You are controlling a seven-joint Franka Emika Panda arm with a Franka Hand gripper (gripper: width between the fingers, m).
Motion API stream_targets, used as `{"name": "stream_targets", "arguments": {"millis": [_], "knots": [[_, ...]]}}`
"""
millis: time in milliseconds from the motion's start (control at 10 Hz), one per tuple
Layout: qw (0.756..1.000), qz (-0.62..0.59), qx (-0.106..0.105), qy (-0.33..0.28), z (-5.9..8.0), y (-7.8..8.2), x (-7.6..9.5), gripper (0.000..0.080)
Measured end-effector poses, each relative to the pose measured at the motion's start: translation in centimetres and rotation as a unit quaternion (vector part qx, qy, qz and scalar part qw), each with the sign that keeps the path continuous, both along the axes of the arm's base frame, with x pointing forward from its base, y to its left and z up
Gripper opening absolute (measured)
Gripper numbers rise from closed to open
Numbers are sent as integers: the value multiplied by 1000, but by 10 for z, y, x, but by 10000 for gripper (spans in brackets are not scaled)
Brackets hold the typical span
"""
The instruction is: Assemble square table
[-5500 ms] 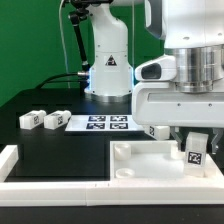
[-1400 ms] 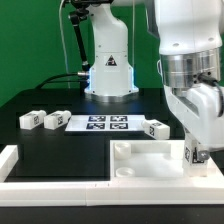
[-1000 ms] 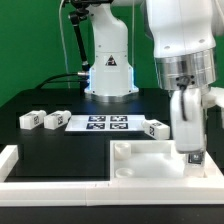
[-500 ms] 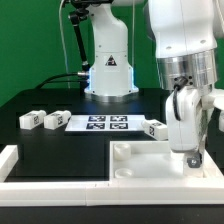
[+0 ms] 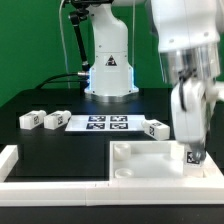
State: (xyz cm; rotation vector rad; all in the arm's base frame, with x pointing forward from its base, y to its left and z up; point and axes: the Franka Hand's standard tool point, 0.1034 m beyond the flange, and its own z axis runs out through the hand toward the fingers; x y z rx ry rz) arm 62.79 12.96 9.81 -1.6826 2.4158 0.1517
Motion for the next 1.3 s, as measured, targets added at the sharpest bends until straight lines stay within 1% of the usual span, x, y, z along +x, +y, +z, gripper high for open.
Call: {"name": "stream_targets", "arguments": {"millis": [100, 200, 300, 700, 800, 1000, 1100, 1200, 1300], "knots": [[1000, -1, 5, -3, 22, -7, 9, 649], [1000, 0, 1, -11, 17, -7, 10, 649], [1000, 4, -1, -6, 11, -5, 8, 649], [1000, 11, -2, -8, 11, -5, 8, 649], [999, 35, -5, -15, 12, -4, 4, 649], [996, 89, -7, -18, 18, 0, -19, 649], [990, 139, -10, -11, 18, 3, -29, 649], [984, 179, -14, -12, 17, 6, -32, 649], [980, 198, -15, -17, 16, 4, -31, 649]]}}
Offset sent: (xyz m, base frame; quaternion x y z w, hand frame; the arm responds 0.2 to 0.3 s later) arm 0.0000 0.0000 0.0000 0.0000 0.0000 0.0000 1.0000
